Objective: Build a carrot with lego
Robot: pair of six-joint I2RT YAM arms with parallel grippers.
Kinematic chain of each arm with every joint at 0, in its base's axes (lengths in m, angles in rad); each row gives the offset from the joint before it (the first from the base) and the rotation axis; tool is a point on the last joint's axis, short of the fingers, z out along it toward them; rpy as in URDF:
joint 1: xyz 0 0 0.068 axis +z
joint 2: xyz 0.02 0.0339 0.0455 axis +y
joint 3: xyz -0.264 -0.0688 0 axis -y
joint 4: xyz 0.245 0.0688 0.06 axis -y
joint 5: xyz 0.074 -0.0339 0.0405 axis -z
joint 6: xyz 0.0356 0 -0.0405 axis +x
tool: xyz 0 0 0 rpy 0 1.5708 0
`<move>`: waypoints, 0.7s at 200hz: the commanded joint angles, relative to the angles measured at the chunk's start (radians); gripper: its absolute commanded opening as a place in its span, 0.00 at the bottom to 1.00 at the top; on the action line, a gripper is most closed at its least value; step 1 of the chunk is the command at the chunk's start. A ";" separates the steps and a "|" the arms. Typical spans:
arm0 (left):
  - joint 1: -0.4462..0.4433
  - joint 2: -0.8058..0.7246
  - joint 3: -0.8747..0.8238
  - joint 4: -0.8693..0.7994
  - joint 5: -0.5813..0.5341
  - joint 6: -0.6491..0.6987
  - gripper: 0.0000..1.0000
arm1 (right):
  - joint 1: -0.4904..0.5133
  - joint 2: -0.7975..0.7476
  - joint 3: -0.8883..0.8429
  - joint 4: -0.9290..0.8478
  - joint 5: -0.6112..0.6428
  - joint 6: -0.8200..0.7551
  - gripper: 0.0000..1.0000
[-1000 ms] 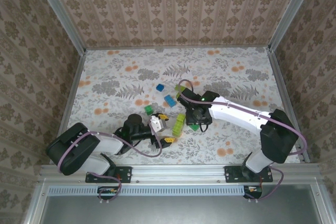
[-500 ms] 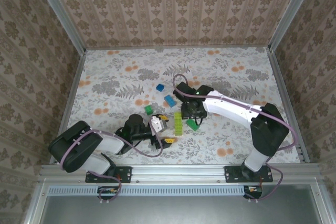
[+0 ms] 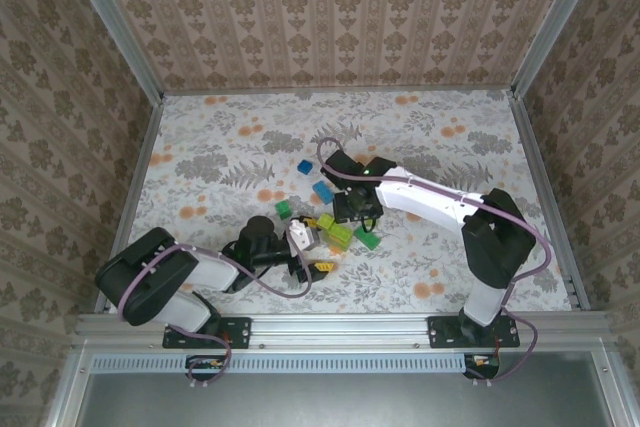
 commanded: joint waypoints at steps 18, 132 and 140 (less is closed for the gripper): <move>0.003 0.023 0.034 -0.011 -0.007 0.013 1.00 | -0.005 0.045 0.069 -0.003 -0.019 -0.070 0.56; 0.012 0.034 0.059 -0.041 -0.001 0.021 1.00 | -0.108 -0.051 -0.081 -0.008 0.040 -0.051 0.58; 0.014 0.034 0.061 -0.043 -0.001 0.020 1.00 | -0.113 -0.050 -0.093 0.001 0.032 -0.053 0.58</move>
